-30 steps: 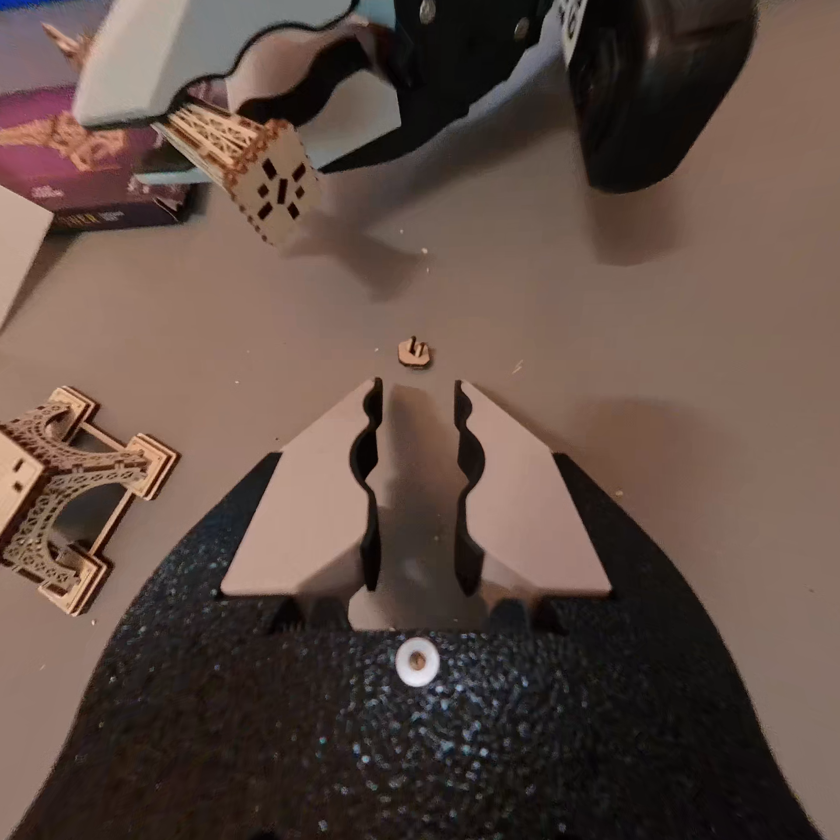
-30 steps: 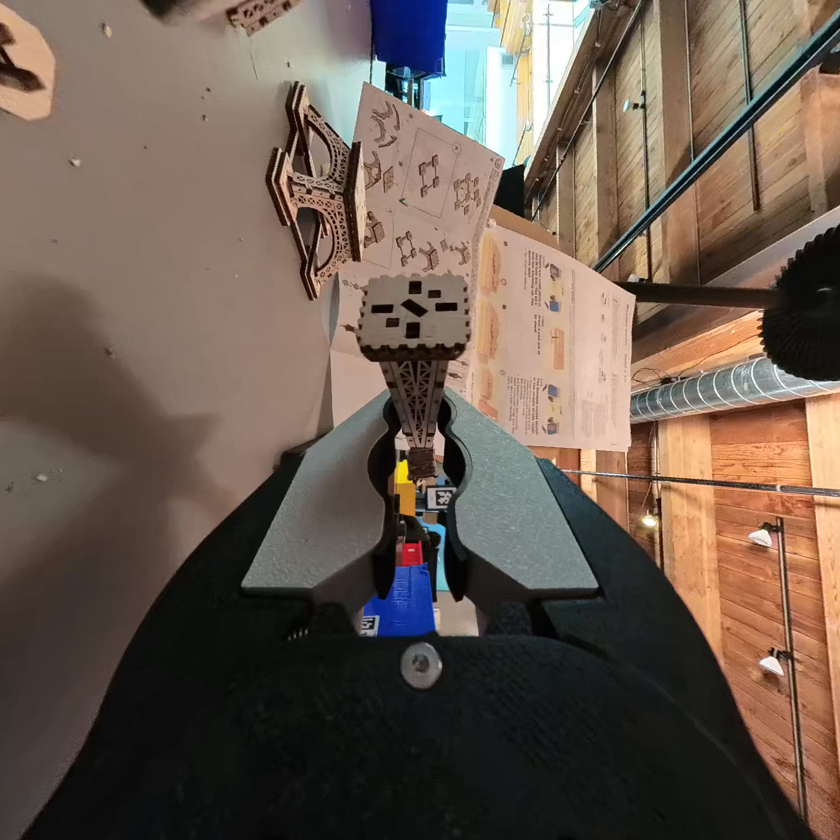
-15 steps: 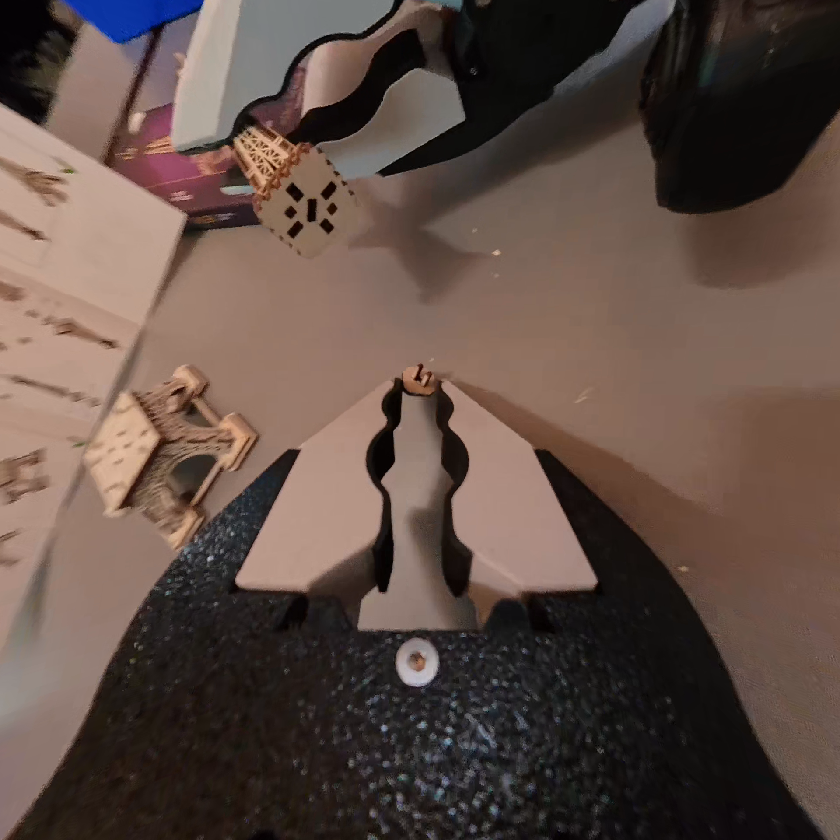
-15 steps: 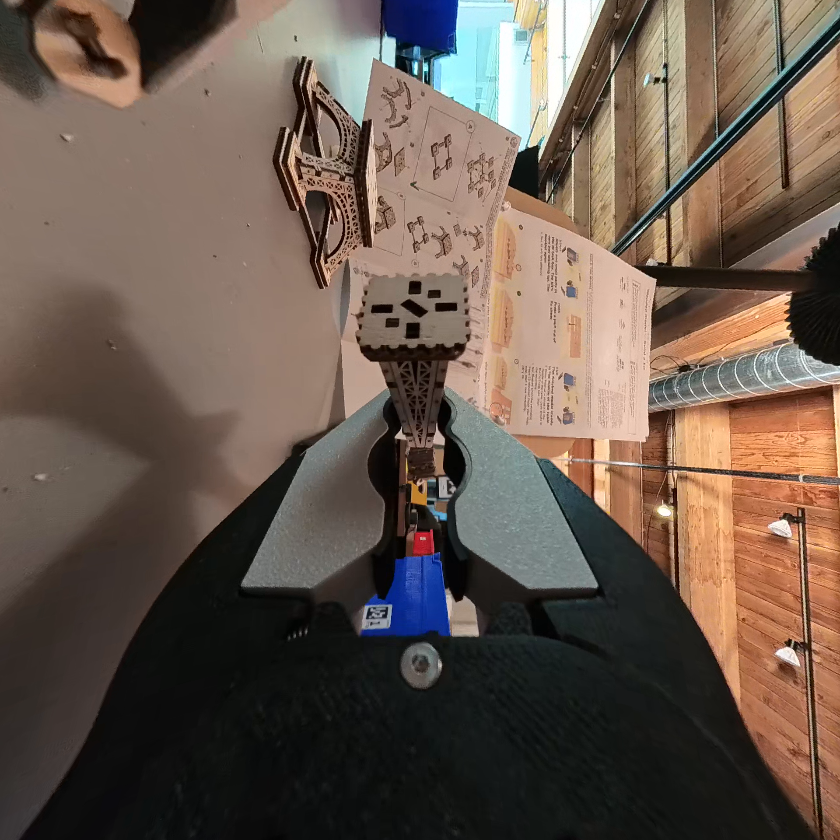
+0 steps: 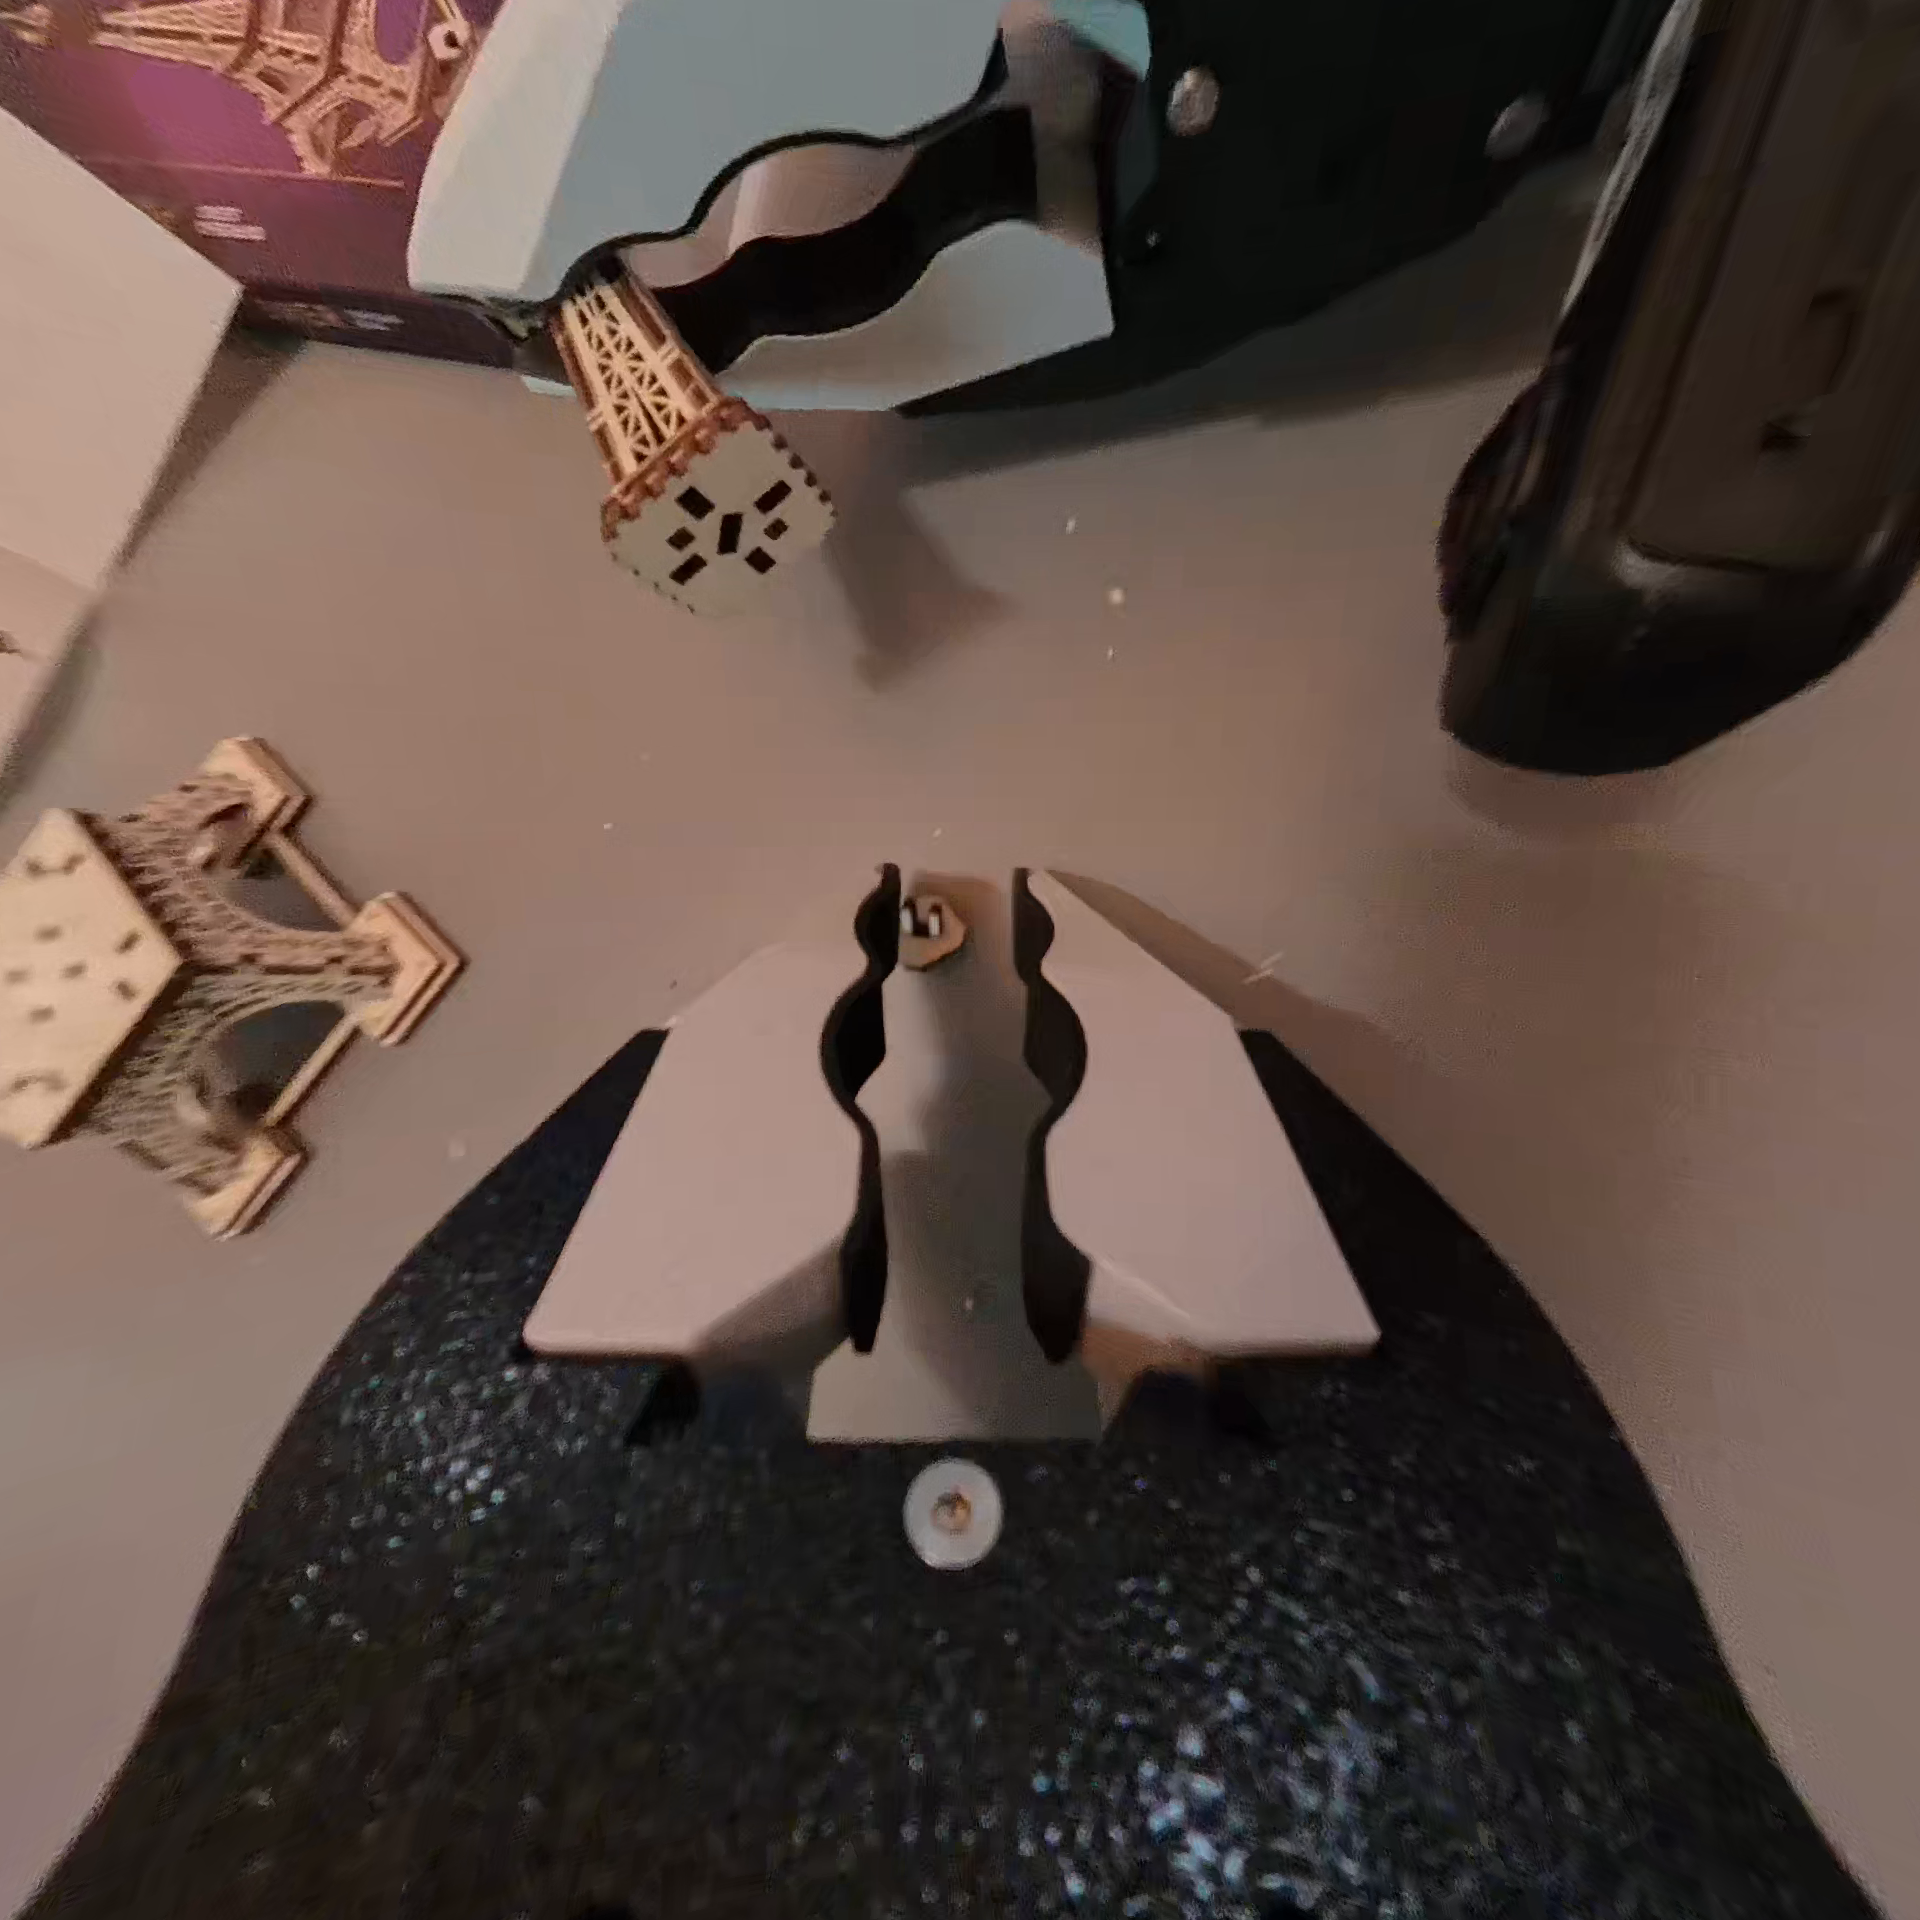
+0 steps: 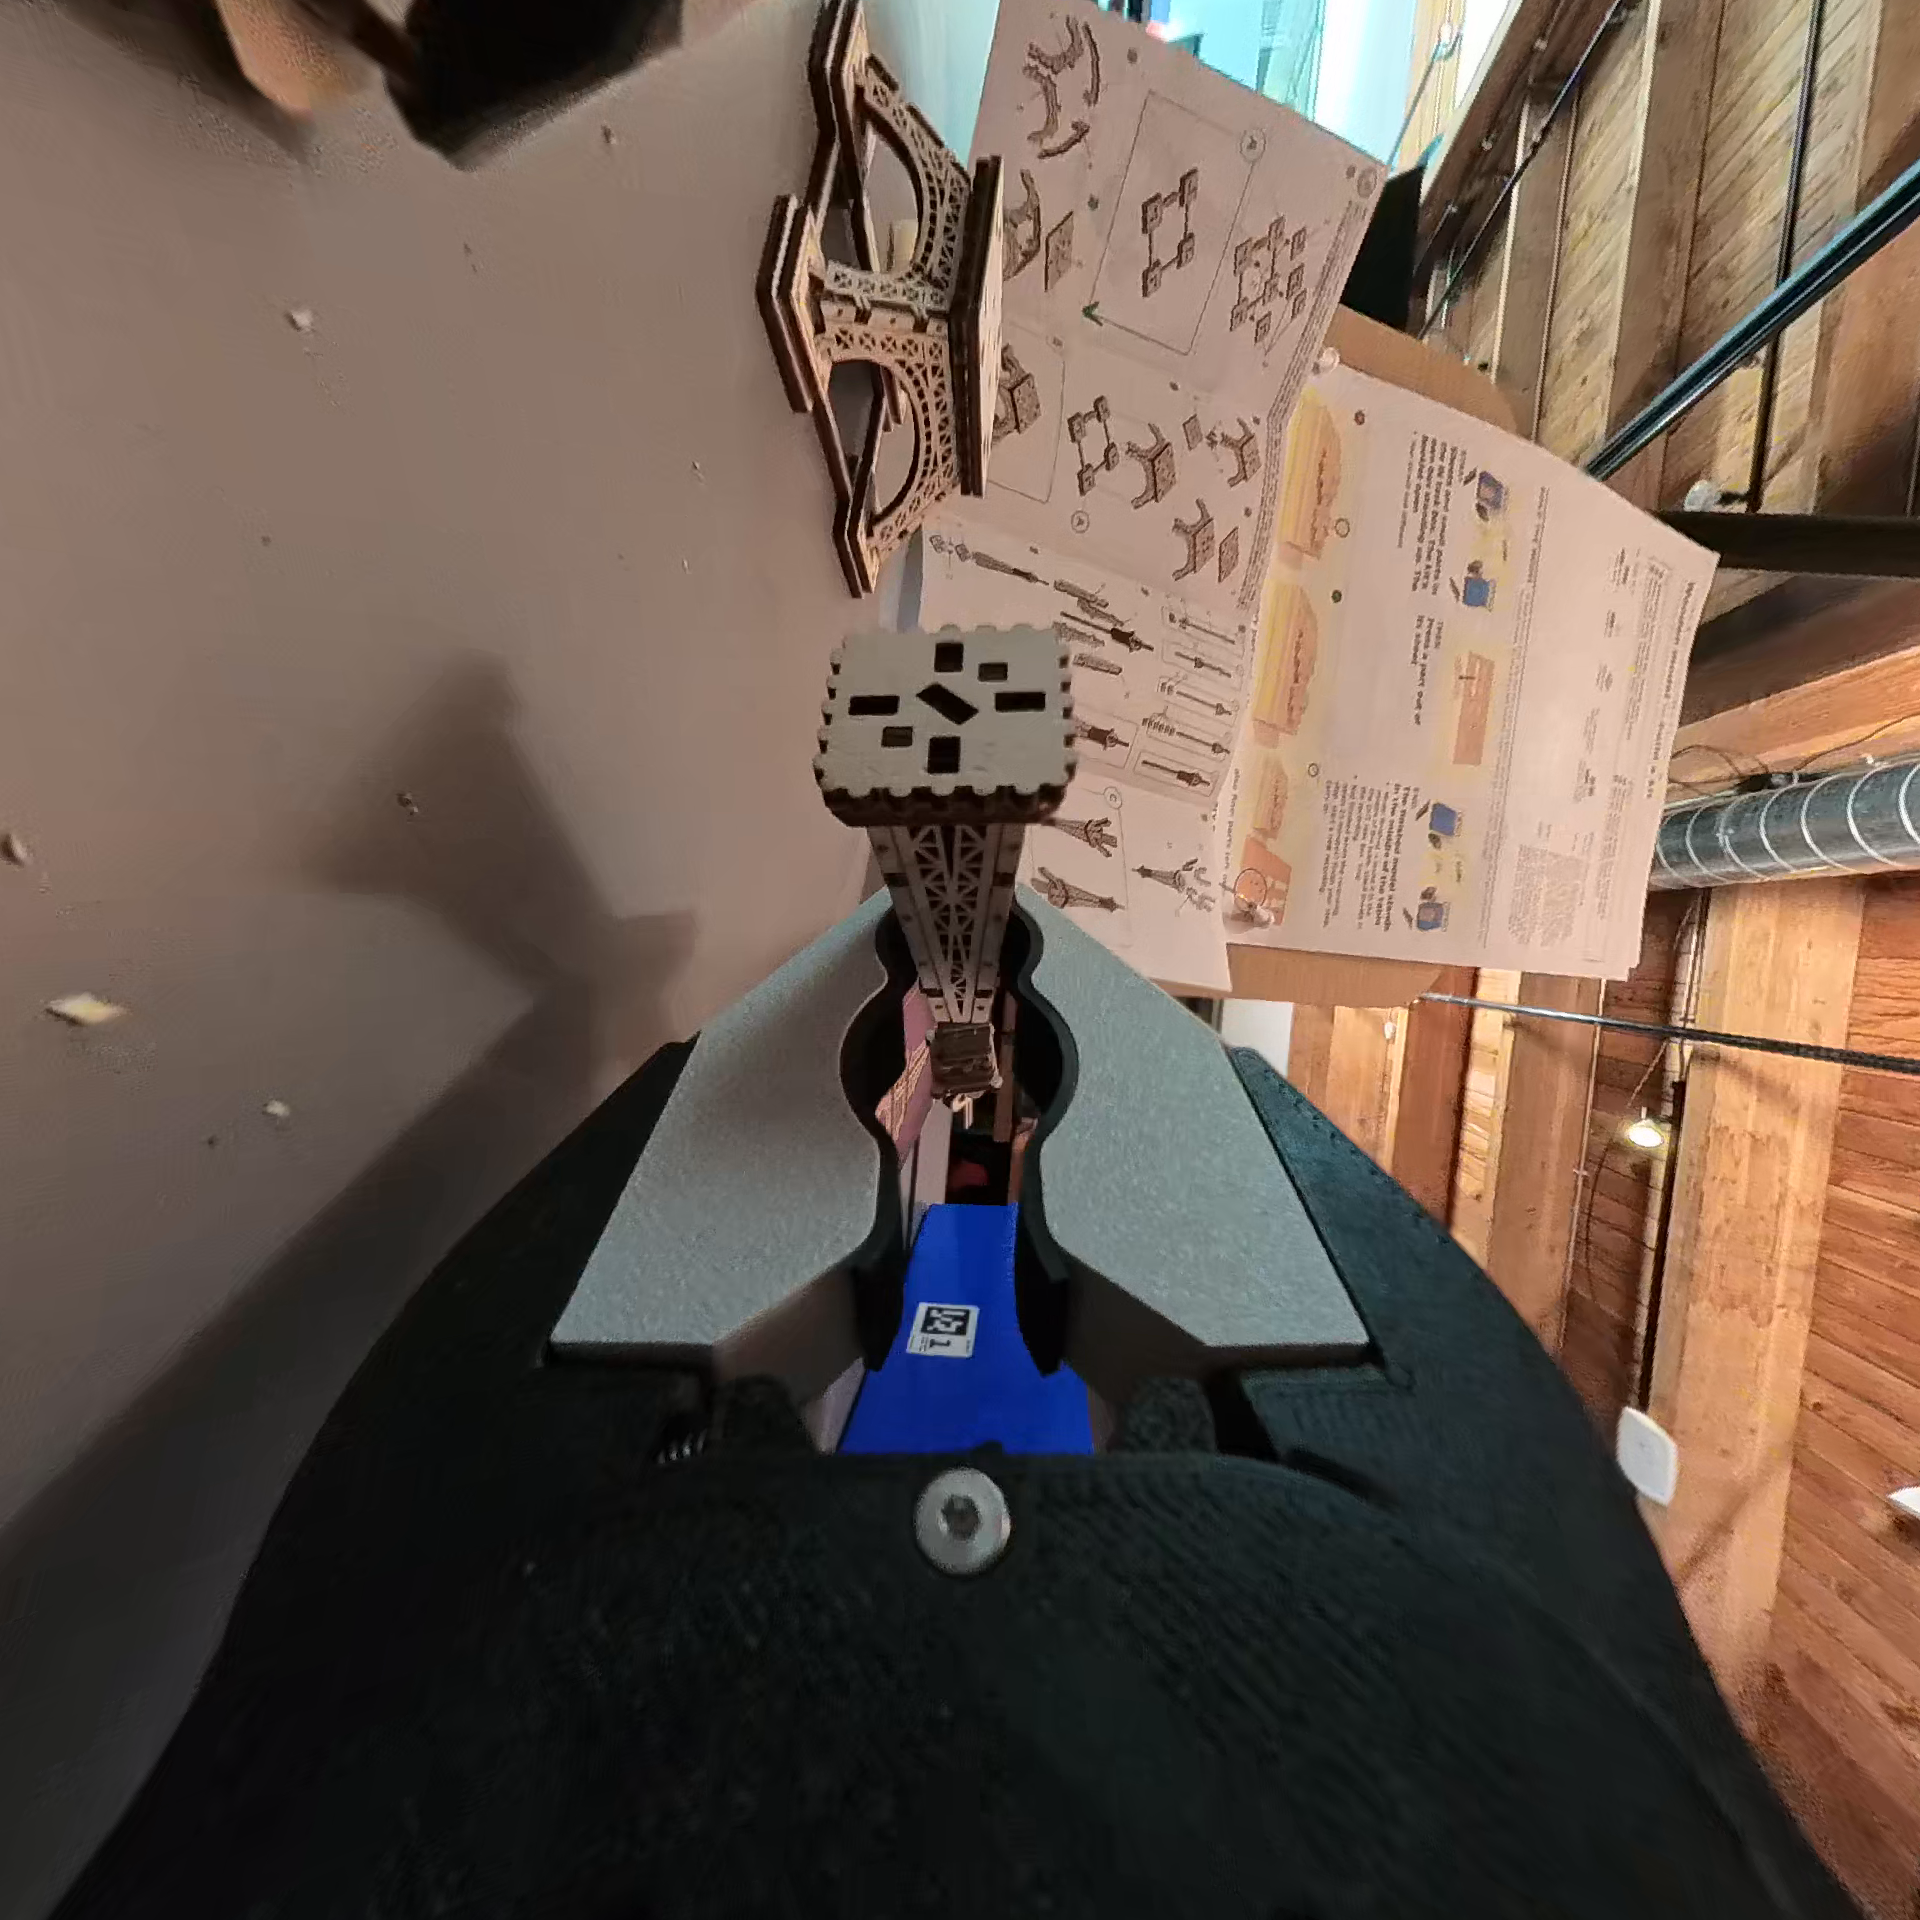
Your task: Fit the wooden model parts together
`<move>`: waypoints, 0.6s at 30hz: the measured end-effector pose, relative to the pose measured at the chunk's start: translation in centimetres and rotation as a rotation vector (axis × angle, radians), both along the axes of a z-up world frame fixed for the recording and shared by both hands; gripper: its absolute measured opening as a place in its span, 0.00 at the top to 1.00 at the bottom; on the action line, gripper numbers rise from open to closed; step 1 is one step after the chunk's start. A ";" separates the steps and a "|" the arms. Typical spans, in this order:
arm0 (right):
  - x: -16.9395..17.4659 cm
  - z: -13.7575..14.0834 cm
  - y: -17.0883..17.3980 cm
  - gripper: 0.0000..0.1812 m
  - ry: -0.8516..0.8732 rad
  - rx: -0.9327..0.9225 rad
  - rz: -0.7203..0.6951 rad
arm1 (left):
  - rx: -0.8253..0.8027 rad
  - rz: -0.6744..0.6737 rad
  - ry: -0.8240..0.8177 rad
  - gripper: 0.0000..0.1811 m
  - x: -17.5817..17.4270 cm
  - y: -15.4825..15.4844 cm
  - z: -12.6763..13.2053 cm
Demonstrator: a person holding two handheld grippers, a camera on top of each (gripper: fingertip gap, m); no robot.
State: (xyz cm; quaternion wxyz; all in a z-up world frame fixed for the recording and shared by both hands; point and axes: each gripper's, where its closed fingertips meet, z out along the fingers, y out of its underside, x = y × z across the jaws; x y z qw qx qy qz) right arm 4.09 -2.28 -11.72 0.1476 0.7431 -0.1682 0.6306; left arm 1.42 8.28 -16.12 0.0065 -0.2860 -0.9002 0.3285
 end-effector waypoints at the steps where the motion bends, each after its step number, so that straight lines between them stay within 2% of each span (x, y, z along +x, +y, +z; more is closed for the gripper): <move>1: -0.1 0.0 -0.3 0.93 0.001 0.005 -0.008 | 0.004 -0.017 0.067 0.89 -0.5 0.0 0.2; 4: -0.2 -0.1 -0.8 0.93 0.001 0.017 -0.016 | -0.031 -0.069 0.147 0.88 -0.5 0.4 1.3; 7: -0.2 0.0 -0.8 0.93 -0.006 0.024 -0.015 | -0.080 -0.145 0.048 0.88 1.6 1.1 1.7; 9: -0.2 0.1 -0.8 0.93 -0.013 0.030 -0.014 | -0.046 -0.190 0.010 0.88 2.2 1.6 1.1; 13: -0.1 0.1 -0.5 0.93 -0.012 0.029 -0.002 | -0.014 -0.209 -0.067 0.94 2.4 1.0 -0.3; 15: -0.1 0.0 -0.4 0.93 -0.009 0.024 0.002 | -0.007 -0.210 -0.041 0.98 1.4 0.7 -0.4; 18: -0.1 0.1 -0.5 0.93 -0.011 0.028 0.000 | -0.028 -0.174 -0.024 0.96 0.5 0.2 -0.3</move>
